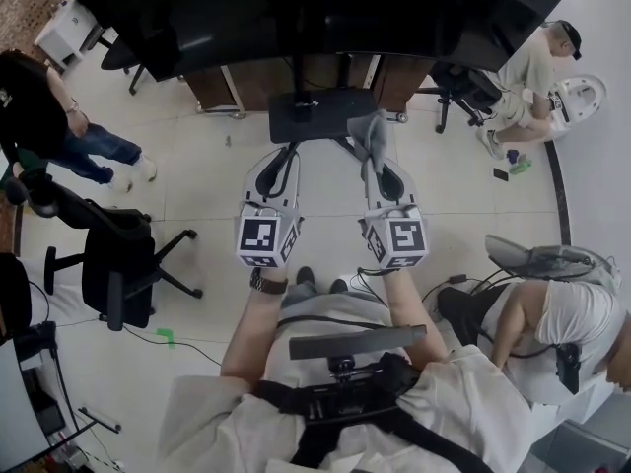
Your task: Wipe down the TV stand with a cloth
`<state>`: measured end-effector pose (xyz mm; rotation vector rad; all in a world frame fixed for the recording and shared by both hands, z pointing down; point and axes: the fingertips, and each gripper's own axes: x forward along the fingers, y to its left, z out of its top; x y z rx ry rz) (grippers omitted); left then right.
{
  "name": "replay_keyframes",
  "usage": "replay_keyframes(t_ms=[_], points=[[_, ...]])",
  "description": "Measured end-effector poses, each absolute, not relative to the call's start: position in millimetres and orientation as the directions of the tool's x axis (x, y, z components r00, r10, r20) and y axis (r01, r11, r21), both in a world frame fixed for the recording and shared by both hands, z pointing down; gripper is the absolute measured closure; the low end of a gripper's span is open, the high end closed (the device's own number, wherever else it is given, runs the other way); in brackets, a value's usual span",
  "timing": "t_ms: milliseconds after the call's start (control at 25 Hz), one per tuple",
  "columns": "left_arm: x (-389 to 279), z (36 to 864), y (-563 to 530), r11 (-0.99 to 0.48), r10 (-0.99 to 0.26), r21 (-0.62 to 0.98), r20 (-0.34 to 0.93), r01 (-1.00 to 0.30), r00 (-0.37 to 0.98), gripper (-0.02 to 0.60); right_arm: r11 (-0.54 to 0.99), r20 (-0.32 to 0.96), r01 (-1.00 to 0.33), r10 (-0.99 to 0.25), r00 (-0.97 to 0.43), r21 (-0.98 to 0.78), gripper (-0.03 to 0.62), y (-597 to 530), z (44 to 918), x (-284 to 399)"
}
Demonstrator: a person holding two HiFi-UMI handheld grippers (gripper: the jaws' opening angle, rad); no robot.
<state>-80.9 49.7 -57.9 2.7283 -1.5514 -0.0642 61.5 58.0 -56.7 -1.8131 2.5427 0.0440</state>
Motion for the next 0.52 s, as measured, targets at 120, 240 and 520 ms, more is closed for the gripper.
replay_keyframes(t_ms=[120,240,520], points=[[-79,-59,52,-0.507,-0.862,0.014,-0.032,-0.862,0.507,0.506,0.338,-0.034,-0.941,-0.941,-0.338,0.002,0.571,57,-57,60],[-79,-59,54,-0.498,-0.867,0.015,-0.034,-0.867,0.497,0.506,0.354,-0.029,-0.935,-0.935,-0.354,0.004,0.571,55,-56,58],[-79,-51,52,-0.492,-0.871,0.002,-0.023,-0.871,0.491,0.506,0.391,-0.026,-0.920,-0.920,-0.391,0.000,0.571,48,-47,51]])
